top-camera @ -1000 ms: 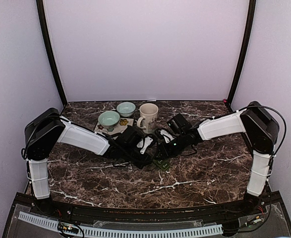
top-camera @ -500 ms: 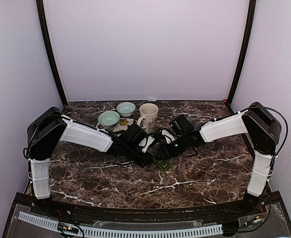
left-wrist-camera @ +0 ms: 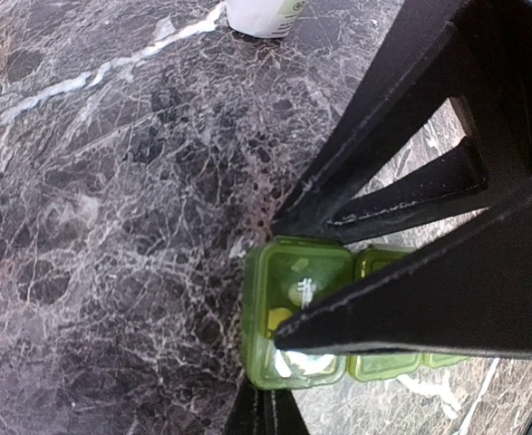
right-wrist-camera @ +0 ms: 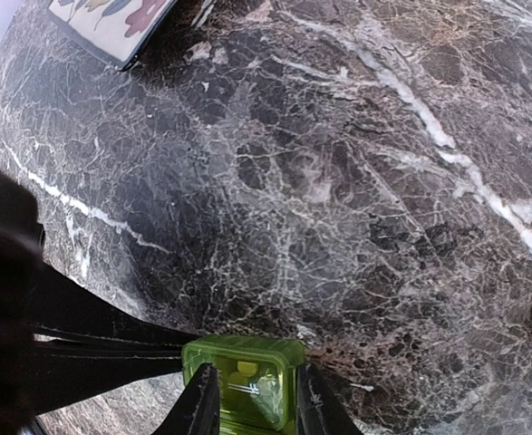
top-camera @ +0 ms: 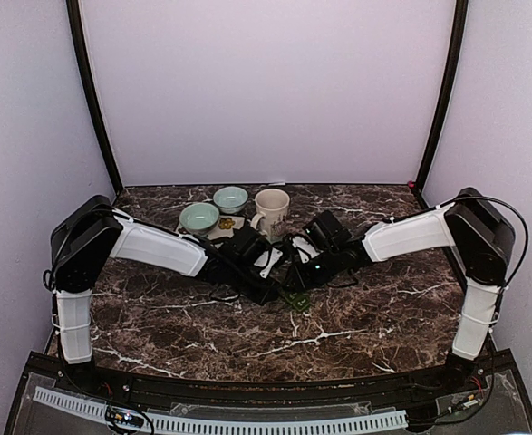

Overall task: Sort the pills into containers
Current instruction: Pick up the pill container from the center of the board.

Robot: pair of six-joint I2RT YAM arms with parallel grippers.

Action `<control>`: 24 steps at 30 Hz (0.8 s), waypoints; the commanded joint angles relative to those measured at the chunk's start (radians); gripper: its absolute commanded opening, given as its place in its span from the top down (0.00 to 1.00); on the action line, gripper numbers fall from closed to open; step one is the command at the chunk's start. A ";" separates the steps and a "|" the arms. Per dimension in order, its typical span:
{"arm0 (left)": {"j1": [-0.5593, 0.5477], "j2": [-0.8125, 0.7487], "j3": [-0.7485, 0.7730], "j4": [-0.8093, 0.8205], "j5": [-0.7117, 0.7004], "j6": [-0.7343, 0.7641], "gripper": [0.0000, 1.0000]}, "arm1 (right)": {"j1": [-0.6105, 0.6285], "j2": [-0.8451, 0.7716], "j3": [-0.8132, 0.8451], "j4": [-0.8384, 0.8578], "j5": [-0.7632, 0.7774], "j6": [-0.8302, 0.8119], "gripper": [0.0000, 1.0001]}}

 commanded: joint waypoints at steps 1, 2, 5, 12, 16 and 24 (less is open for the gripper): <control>-0.004 0.019 0.047 0.110 -0.009 -0.013 1.00 | 0.077 0.117 -0.080 -0.255 0.024 -0.016 0.73; -0.004 0.011 0.037 0.111 -0.015 -0.014 1.00 | 0.077 0.112 -0.079 -0.252 0.022 -0.011 0.73; -0.004 -0.021 -0.004 0.118 -0.033 -0.025 1.00 | 0.077 0.110 -0.070 -0.256 0.020 -0.004 0.71; -0.004 -0.083 -0.074 0.131 -0.047 -0.076 0.94 | 0.077 0.107 -0.080 -0.247 0.024 0.015 0.70; -0.004 -0.111 -0.087 0.139 -0.041 -0.094 0.93 | 0.077 0.091 -0.085 -0.237 0.020 0.028 0.70; -0.005 -0.082 -0.064 0.145 -0.008 -0.107 0.93 | 0.058 0.038 -0.094 -0.228 0.006 0.041 0.66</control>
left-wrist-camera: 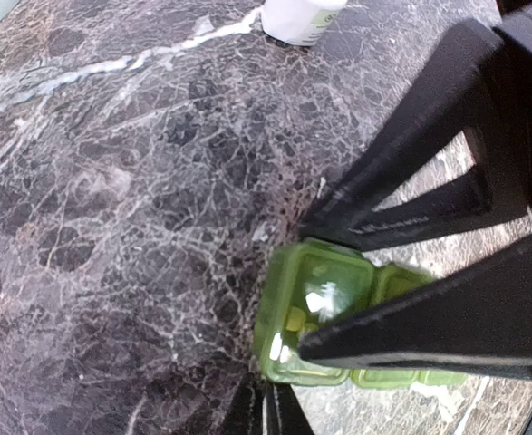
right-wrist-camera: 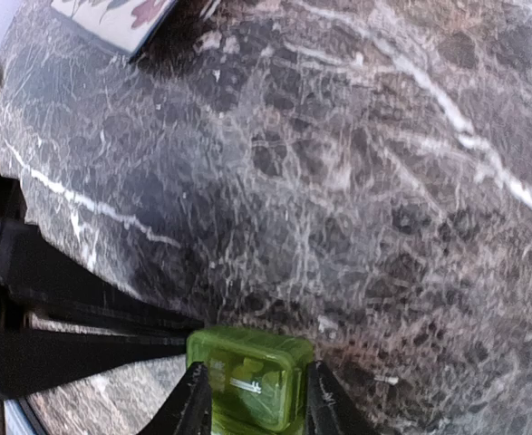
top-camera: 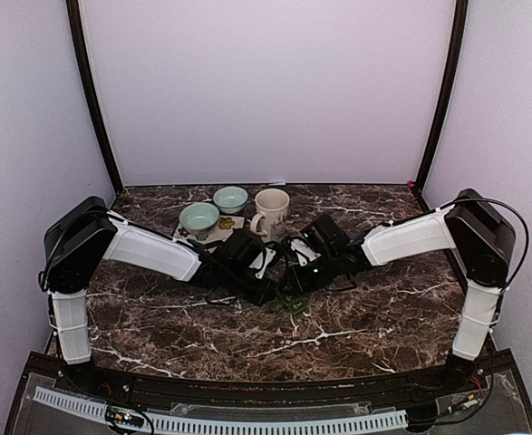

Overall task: Sort the pills into containers
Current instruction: Pick up the pill container from the center of the board.

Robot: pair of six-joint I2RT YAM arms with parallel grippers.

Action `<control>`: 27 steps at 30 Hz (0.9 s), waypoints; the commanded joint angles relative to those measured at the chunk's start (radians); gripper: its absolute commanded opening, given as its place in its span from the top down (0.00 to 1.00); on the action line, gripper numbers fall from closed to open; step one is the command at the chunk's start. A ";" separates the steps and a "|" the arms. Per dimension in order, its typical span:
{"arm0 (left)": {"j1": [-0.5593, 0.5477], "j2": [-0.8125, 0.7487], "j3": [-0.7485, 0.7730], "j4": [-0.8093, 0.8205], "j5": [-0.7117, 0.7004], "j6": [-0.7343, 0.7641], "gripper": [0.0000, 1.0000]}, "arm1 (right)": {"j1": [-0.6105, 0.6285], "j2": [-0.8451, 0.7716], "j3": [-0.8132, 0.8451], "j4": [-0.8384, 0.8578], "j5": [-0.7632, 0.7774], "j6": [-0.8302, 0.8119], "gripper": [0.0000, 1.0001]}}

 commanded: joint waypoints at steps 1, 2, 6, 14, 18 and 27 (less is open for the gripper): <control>-0.005 -0.033 0.024 0.070 0.025 -0.021 0.93 | 0.027 0.046 -0.087 -0.249 -0.024 0.006 0.65; -0.006 -0.026 0.032 0.070 0.027 -0.020 0.93 | 0.023 0.040 -0.091 -0.246 -0.032 0.009 0.63; -0.006 -0.005 0.060 0.060 0.032 -0.011 0.93 | 0.008 0.018 -0.104 -0.230 -0.063 0.020 0.57; -0.007 0.001 0.064 0.062 0.056 -0.006 0.94 | -0.001 0.032 -0.093 -0.227 -0.071 0.027 0.57; -0.008 0.000 0.062 0.056 0.056 0.001 0.94 | -0.003 0.053 -0.090 -0.226 -0.068 0.038 0.58; -0.008 -0.019 0.053 0.041 0.001 0.009 0.94 | -0.013 0.059 -0.118 -0.219 -0.088 0.036 0.67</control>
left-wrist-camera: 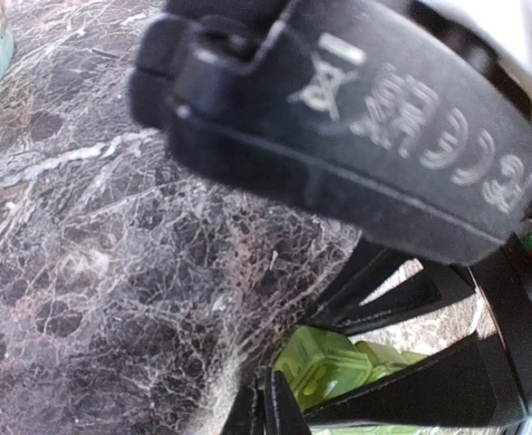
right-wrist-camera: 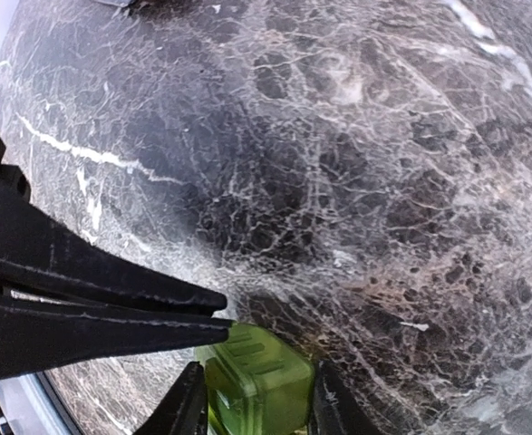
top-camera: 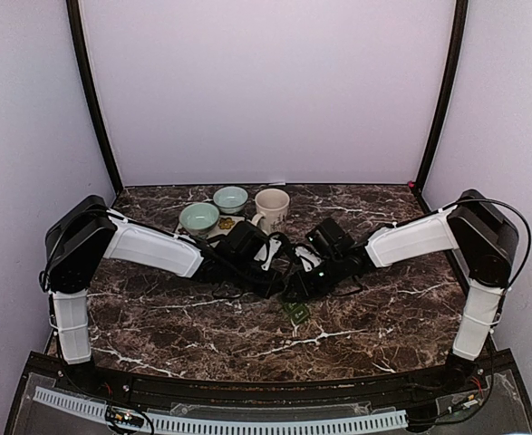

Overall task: Sort the pills into containers
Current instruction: Pick up the pill container from the center of the board.

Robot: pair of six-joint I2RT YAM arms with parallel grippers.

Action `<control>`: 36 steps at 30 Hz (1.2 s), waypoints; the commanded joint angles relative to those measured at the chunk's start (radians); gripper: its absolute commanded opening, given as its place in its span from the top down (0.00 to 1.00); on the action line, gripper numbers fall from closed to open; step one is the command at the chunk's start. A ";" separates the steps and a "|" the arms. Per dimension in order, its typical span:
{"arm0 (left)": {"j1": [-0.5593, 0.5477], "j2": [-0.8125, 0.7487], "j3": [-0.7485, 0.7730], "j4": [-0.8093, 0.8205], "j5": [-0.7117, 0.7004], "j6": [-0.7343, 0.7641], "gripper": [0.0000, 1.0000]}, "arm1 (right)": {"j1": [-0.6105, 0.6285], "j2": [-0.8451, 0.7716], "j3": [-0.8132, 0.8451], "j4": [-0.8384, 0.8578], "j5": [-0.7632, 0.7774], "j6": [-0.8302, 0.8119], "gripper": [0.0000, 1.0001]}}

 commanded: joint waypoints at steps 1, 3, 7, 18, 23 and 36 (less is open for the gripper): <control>-0.006 -0.026 0.005 -0.012 -0.034 0.014 0.94 | 0.002 0.082 -0.077 -0.180 -0.009 0.003 0.68; -0.006 -0.026 0.005 -0.016 -0.041 0.010 0.95 | 0.002 0.087 -0.083 -0.176 -0.019 0.002 0.70; -0.006 -0.027 0.006 -0.020 -0.045 0.003 0.95 | 0.001 0.098 -0.086 -0.172 -0.031 0.002 0.77; -0.006 -0.055 -0.018 -0.022 -0.074 -0.004 0.95 | -0.026 0.077 -0.108 -0.131 -0.090 0.031 0.96; -0.001 -0.091 -0.061 0.011 -0.086 -0.024 0.92 | -0.074 0.023 -0.119 -0.095 -0.172 0.053 0.94; 0.050 -0.187 -0.232 0.295 0.081 -0.112 0.69 | -0.174 -0.076 -0.138 0.003 -0.377 0.163 0.84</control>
